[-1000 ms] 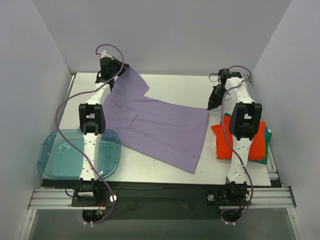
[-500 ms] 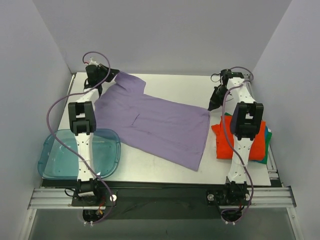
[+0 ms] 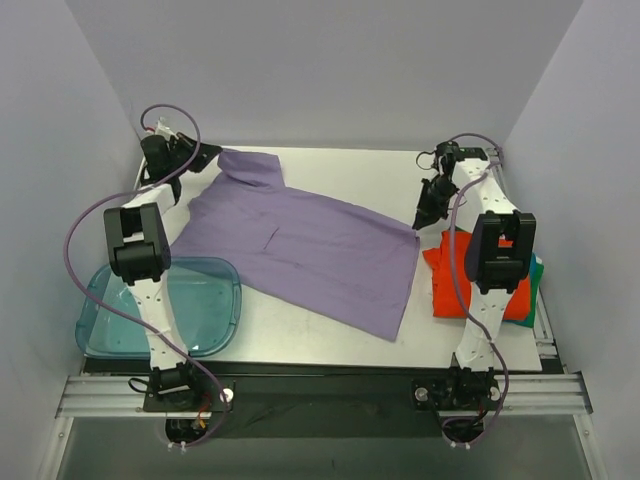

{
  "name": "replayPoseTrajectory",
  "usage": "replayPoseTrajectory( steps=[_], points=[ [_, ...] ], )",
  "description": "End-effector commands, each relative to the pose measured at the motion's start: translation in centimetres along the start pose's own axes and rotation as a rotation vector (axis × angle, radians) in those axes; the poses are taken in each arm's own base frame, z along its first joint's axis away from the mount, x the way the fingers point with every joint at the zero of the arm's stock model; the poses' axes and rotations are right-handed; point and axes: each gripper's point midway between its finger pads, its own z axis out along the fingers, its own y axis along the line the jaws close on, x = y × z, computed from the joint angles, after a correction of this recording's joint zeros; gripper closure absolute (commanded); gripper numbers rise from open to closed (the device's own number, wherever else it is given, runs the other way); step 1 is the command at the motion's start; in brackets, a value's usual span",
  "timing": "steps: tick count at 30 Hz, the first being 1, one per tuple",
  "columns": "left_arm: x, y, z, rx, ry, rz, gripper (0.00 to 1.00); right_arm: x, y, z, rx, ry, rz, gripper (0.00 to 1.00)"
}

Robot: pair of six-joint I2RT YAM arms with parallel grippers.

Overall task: Fold and stack the t-shirts
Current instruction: Fold the other side of the tshirt into a rectangle

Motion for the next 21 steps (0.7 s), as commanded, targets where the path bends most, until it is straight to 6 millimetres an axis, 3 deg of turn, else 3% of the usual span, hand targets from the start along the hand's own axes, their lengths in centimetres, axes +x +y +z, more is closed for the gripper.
replayPoseTrajectory(
  steps=[1,6,13,16,21],
  points=[
    [-2.5,-4.6,-2.8,0.110,-0.032,0.123,1.00,2.0,0.4,-2.2,-0.009,0.013,-0.049,1.00],
    [-1.2,-4.8,-4.9,0.068,0.011,0.184,1.00,4.2,0.2,-2.1,-0.001,0.051,-0.075,1.00],
    [-0.5,-3.3,-8.6,-0.044,0.036,0.282,1.00,6.6,-0.1,-2.2,0.014,0.081,-0.110,1.00],
    [0.8,-2.6,-10.3,-0.108,0.074,0.304,1.00,7.4,-0.1,-2.5,0.010,0.090,-0.120,1.00],
    [0.0,-0.7,-13.2,-0.298,0.024,0.398,1.00,8.9,-0.1,-2.3,0.020,0.115,-0.144,1.00]
  ],
)
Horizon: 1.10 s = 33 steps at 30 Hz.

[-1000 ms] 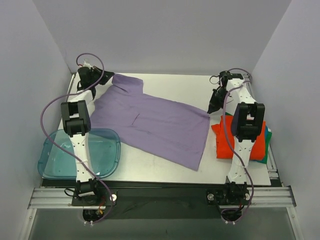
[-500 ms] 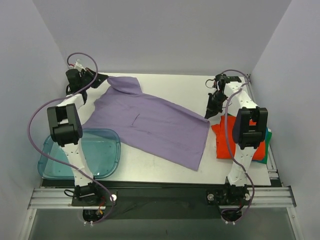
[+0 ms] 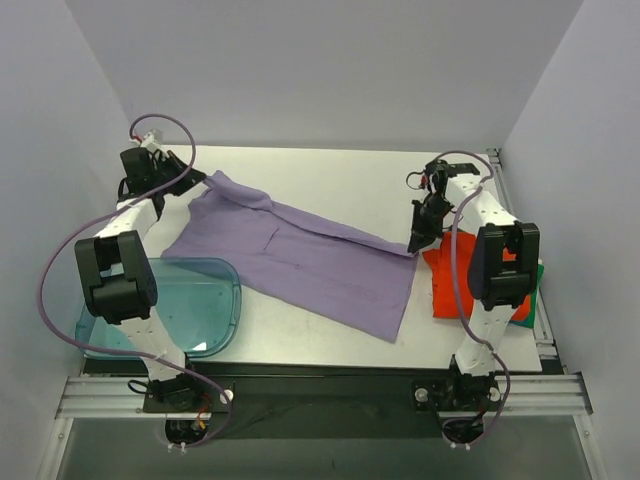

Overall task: Fold and stack the t-shirts
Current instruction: Fold the other side of the tshirt into a rectangle

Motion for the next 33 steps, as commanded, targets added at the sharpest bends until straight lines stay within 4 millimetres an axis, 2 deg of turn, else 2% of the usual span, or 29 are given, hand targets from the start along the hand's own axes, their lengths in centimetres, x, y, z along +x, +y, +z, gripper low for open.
replayPoseTrajectory(
  steps=[1,3,6,12,16,19,27,33],
  points=[
    [-1.7,0.7,-3.3,-0.147,-0.057,0.134,1.00,2.2,0.1,-1.5,0.006,0.021,-0.037,1.00],
    [-2.1,1.4,-3.9,-0.199,-0.083,0.155,1.00,2.7,0.2,-1.4,0.014,0.029,-0.053,1.00],
    [-1.4,2.1,-4.9,-0.253,-0.061,0.166,1.00,3.4,0.4,-1.4,0.020,0.036,-0.071,1.00],
    [-2.4,2.3,-7.3,-0.337,-0.131,0.201,1.00,4.8,0.2,-1.4,0.047,0.056,-0.093,1.00],
    [-2.1,2.6,-8.5,-0.378,-0.140,0.210,1.00,5.9,0.0,-1.2,0.060,0.074,-0.099,1.00],
    [-2.0,2.8,-9.3,-0.398,-0.149,0.209,1.00,6.7,-0.3,-1.1,0.073,0.085,-0.099,1.00],
    [0.4,4.8,-9.6,-0.462,-0.086,0.188,1.00,8.3,-1.1,-0.2,0.108,0.128,-0.112,1.00],
    [0.5,5.5,-11.1,-0.529,-0.104,0.188,1.00,9.5,-1.3,0.2,0.127,0.151,-0.129,1.00]
  ],
)
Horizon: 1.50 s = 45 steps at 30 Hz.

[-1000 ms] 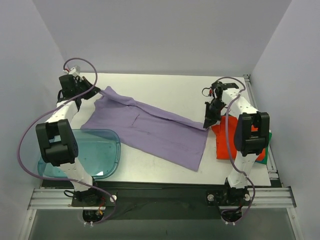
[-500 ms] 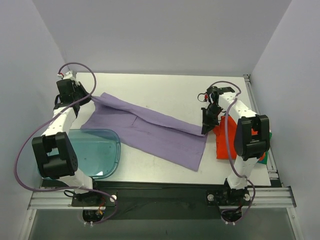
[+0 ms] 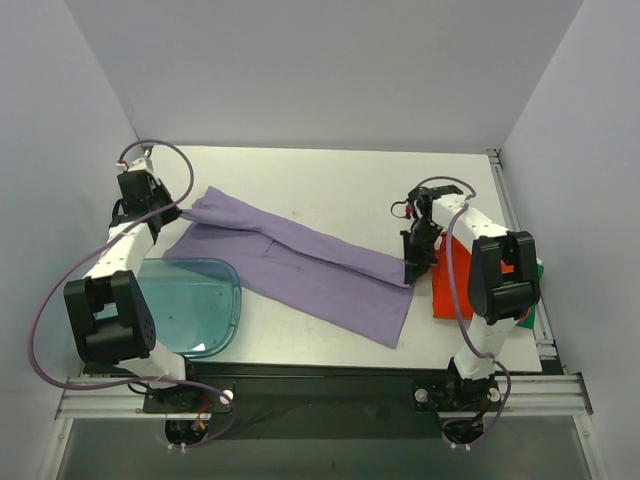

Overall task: Fold and stack the t-shirts
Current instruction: Fold the other side of the tshirt into a rectangle

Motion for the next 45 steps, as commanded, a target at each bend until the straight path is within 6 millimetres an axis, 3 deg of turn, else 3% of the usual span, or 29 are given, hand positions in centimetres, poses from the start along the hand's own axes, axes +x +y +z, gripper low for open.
replayPoseTrajectory(
  steps=[1,25,27,28,31,35,38,44,45],
  points=[
    [-2.2,0.5,-1.9,-0.036,-0.075,0.016,1.00,1.8,-0.6,-1.4,0.042,0.008,-0.024,1.00],
    [0.7,2.4,-3.0,-0.123,-0.011,-0.009,1.00,5.2,-0.2,-0.4,0.087,0.148,-0.125,1.00],
    [0.7,2.7,-3.1,-0.145,-0.009,-0.021,0.84,5.6,0.0,-0.3,0.085,0.179,-0.154,0.86],
    [0.3,2.9,-3.2,-0.162,-0.018,-0.022,0.78,5.7,0.0,-0.4,0.089,0.178,-0.157,0.72],
    [-0.5,2.9,-3.8,-0.175,-0.036,-0.025,0.66,5.4,-0.1,-1.2,0.096,0.146,-0.159,0.54],
    [-2.7,1.4,-4.7,-0.140,-0.086,-0.026,0.63,4.5,0.0,-2.6,0.108,0.086,-0.165,0.47],
    [-3.8,-1.2,-4.3,-0.080,-0.115,-0.022,0.63,2.6,0.8,-2.8,0.095,0.045,-0.164,0.47],
    [-2.4,-7.2,0.0,0.054,-0.037,0.014,0.62,-0.8,2.1,-0.9,0.059,0.052,-0.191,0.47],
    [-1.8,-8.1,1.5,0.077,-0.017,0.002,0.62,-0.9,2.0,0.0,0.059,0.080,-0.192,0.47]
  ],
)
